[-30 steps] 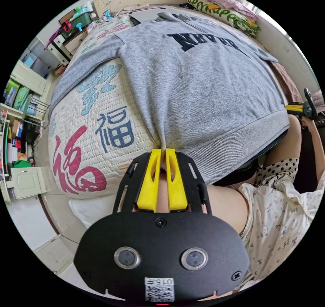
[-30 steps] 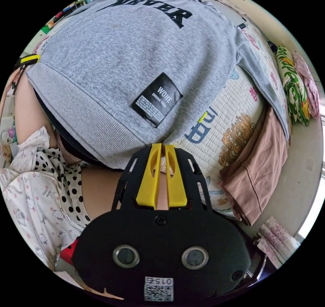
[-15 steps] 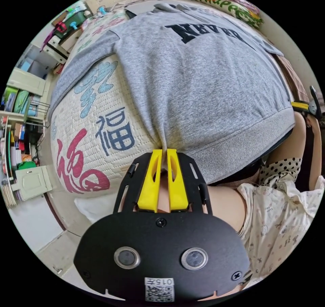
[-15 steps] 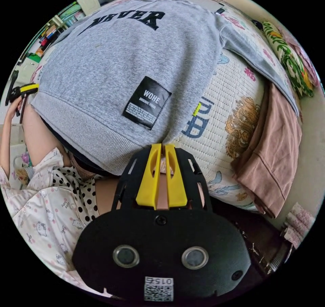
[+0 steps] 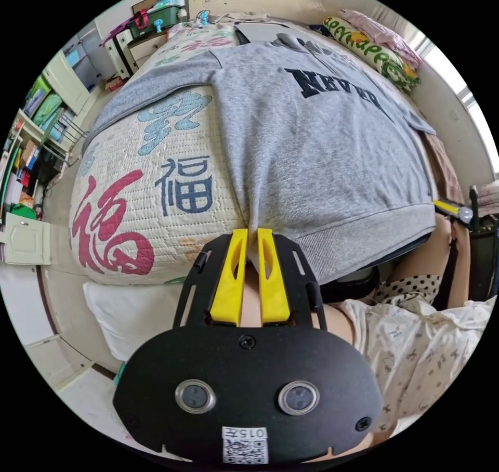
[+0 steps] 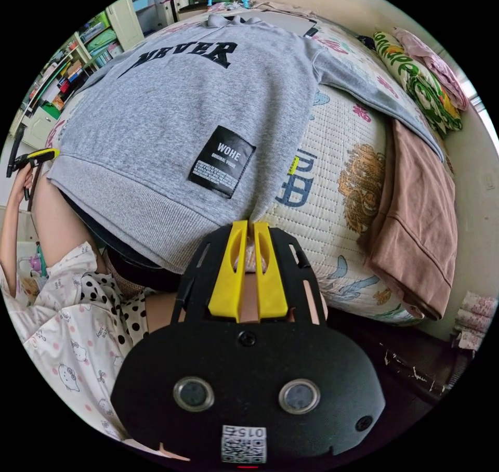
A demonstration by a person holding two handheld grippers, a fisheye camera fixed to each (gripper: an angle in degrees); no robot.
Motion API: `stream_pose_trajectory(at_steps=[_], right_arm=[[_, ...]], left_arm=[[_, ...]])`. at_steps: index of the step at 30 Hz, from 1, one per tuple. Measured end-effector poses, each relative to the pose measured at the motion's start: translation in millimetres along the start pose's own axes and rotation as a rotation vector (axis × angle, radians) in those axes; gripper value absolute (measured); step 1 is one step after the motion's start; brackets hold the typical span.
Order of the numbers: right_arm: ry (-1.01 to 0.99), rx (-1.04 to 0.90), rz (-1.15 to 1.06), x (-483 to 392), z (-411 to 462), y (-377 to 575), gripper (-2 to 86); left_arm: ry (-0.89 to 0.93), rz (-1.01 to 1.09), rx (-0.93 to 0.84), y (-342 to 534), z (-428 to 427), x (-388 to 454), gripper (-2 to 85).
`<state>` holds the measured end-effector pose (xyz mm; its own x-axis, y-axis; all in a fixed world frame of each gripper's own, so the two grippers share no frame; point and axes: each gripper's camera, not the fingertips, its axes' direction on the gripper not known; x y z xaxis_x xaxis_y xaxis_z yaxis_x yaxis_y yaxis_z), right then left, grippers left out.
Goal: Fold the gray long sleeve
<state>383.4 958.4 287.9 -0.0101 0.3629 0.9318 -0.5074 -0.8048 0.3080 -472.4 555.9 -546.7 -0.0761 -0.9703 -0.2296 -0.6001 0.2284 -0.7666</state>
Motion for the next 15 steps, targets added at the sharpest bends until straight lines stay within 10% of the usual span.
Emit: stream_pose_trajectory(at_steps=[15], right_arm=[[-0.025, 0.022, 0.008, -10.3, -13.2, 29.8, 1.3]], left_arm=[[0.004, 0.22, 0.528, 26.3, -134.1, 26.8, 1.7]])
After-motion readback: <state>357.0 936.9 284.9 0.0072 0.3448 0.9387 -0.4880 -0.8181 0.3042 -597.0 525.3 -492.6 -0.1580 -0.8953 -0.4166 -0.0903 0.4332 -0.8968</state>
